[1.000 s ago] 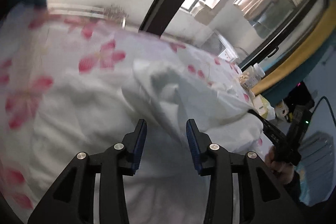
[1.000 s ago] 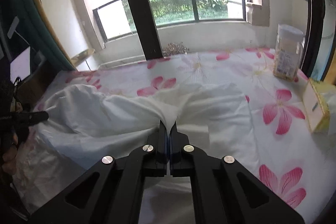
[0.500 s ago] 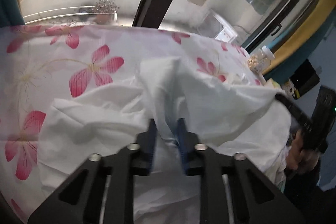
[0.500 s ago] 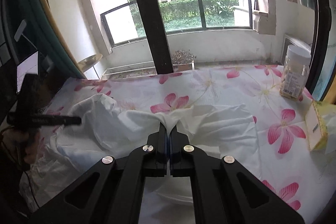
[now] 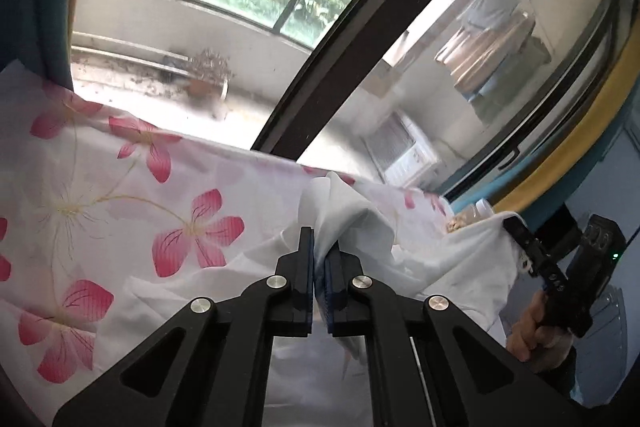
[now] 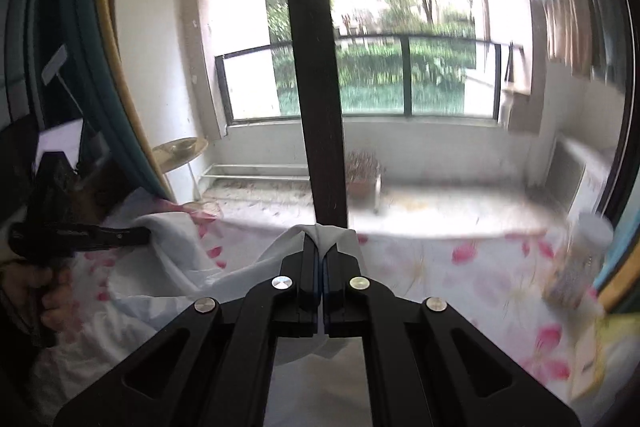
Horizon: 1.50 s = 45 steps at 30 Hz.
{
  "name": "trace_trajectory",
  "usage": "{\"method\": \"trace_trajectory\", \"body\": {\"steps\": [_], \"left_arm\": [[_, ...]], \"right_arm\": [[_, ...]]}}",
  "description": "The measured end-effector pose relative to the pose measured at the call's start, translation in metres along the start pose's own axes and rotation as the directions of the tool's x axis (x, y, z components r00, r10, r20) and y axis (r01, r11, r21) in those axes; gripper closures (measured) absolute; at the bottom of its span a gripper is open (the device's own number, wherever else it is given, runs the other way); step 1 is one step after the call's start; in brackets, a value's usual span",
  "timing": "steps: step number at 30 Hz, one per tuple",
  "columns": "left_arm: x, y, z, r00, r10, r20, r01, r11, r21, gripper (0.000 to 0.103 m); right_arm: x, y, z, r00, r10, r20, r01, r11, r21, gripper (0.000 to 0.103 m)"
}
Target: Fold large clothes
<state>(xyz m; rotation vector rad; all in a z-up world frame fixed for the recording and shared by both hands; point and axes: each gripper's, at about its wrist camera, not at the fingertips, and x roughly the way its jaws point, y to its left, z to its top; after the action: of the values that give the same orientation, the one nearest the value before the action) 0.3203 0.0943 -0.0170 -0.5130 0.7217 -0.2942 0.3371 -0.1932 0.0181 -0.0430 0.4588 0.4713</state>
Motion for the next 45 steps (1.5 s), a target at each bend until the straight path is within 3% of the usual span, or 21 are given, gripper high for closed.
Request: {"method": "trace_trajectory", "body": {"steps": [3, 6, 9, 13, 18, 21, 22, 23, 25, 29, 33, 36, 38, 41, 43, 45], "left_arm": [[-0.008, -0.012, -0.029, 0.995, 0.08, 0.063, -0.083, 0.995, 0.055, 0.098], [-0.003, -0.012, -0.073, 0.987, 0.159, -0.018, -0.158, 0.986, 0.045, 0.098], [-0.009, -0.007, -0.098, 0.981, 0.19, -0.043, -0.19, 0.982, 0.006, 0.095], [-0.003, 0.003, -0.121, 0.979, 0.178, -0.104, -0.184, 0.981, -0.055, 0.092], [-0.005, 0.004, -0.13, 0.974, 0.198, -0.109, -0.205, 0.977, -0.057, 0.088], [-0.005, 0.007, -0.131, 0.972, 0.201, -0.125, -0.208, 0.977, -0.05, 0.088], [-0.004, 0.007, -0.13, 0.97, 0.202, -0.131, -0.21, 0.977, -0.047, 0.088], [-0.005, 0.008, -0.13, 0.971, 0.202, -0.128, -0.209, 0.977, -0.043, 0.088], [-0.007, 0.006, -0.129, 0.972, 0.202, -0.119, -0.206, 0.978, -0.023, 0.088], [-0.011, 0.001, -0.129, 0.974, 0.205, -0.1, -0.206, 0.979, 0.005, 0.088], [-0.013, 0.001, -0.128, 0.976, 0.196, -0.094, -0.197, 0.98, 0.004, 0.088], [-0.014, 0.0, -0.127, 0.976, 0.199, -0.088, -0.198, 0.98, 0.021, 0.088], [-0.015, -0.001, -0.126, 0.975, 0.202, -0.09, -0.2, 0.979, 0.028, 0.088], [-0.024, -0.004, -0.121, 0.976, 0.196, -0.094, -0.193, 0.981, 0.033, 0.088], [-0.037, -0.01, -0.116, 0.977, 0.199, -0.073, -0.196, 0.979, 0.047, 0.082], [-0.05, -0.019, -0.108, 0.979, 0.203, -0.034, -0.2, 0.977, 0.072, 0.068]], "right_arm": [[0.0, 0.005, -0.022, 0.998, -0.053, 0.014, 0.054, 0.995, -0.084, 0.102], [-0.001, 0.0, -0.056, 0.992, -0.096, -0.079, 0.089, 0.992, -0.092, 0.102], [-0.017, -0.004, -0.085, 0.979, -0.147, -0.14, 0.136, 0.987, -0.084, 0.102], [-0.029, -0.01, -0.114, 0.961, -0.128, -0.245, 0.132, 0.991, 0.0, 0.102], [-0.037, -0.015, -0.132, 0.951, -0.072, -0.301, 0.107, 0.989, 0.103, 0.098], [-0.044, -0.021, -0.133, 0.947, -0.032, -0.32, 0.089, 0.982, 0.165, 0.066], [-0.049, -0.025, -0.131, 0.949, -0.034, -0.315, 0.095, 0.979, 0.181, 0.045], [-0.055, -0.025, -0.129, 0.953, -0.034, -0.301, 0.096, 0.976, 0.196, 0.037], [-0.068, -0.03, -0.12, 0.961, -0.012, -0.275, 0.078, 0.97, 0.23, 0.037], [-0.09, -0.029, -0.102, 0.968, -0.053, -0.246, 0.111, 0.968, 0.225, 0.037], [-0.107, -0.015, -0.098, 0.97, -0.004, -0.244, 0.064, 0.969, 0.239, 0.037], [-0.096, 0.003, -0.111, 0.949, 0.028, -0.313, 0.042, 0.976, 0.214, 0.04], [-0.081, 0.019, -0.125, 0.931, 0.03, -0.363, 0.036, 0.984, 0.176, 0.058], [-0.061, 0.032, -0.139, 0.916, 0.038, -0.398, 0.033, 0.985, 0.169, 0.061], [-0.053, 0.036, -0.142, 0.913, 0.016, -0.408, 0.054, 0.986, 0.159, 0.061], [-0.048, 0.037, -0.142, 0.914, 0.01, -0.405, 0.058, 0.986, 0.156, 0.061]]}}
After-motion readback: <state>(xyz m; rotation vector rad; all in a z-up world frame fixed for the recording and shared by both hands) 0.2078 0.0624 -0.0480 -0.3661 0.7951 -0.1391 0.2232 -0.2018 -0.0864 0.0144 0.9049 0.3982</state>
